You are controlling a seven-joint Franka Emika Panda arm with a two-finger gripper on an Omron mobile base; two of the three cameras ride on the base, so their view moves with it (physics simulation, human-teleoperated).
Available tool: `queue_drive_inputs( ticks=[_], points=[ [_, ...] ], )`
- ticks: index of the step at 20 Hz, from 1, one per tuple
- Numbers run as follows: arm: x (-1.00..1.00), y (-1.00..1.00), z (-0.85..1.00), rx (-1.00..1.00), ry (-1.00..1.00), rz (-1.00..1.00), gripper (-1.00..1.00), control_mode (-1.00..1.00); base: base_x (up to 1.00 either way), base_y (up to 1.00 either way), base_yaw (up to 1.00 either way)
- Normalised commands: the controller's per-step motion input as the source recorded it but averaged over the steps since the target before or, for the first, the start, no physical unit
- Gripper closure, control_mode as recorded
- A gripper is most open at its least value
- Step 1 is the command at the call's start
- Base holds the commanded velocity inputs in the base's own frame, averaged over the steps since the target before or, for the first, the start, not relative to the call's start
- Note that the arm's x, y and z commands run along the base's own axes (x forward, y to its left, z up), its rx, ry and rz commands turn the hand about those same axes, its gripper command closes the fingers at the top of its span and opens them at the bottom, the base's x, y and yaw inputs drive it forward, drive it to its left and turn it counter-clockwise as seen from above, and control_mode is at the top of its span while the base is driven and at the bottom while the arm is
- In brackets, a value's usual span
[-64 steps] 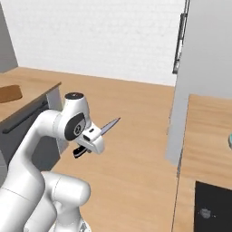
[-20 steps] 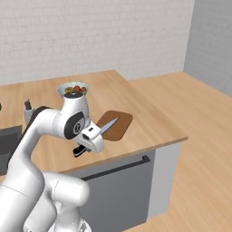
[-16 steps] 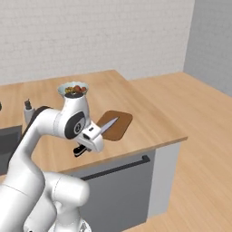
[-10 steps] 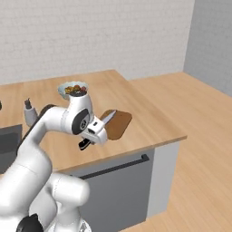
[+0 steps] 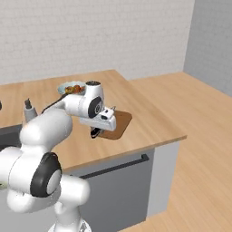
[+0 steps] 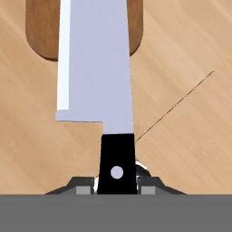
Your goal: Pick up the knife from the drawer and place it on the cutting board. Then place the meat from the plate to the cutting board.
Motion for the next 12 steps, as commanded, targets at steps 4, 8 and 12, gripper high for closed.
queue_drive_inputs(
  ticks=[4,8,12],
  points=[
    [1.00,-0.12,0.00,0.02,0.29,0.08,1.00,-1.00,0.00,0.00,0.00],
    [1.00,-0.01,-0.18,0.00,0.00,0.05,1.00,-1.00,0.00,0.00,0.00],
    [1.00,0.00,-0.47,0.00,0.00,0.00,1.00,-1.00,0.00,0.00,0.00]
  ],
)
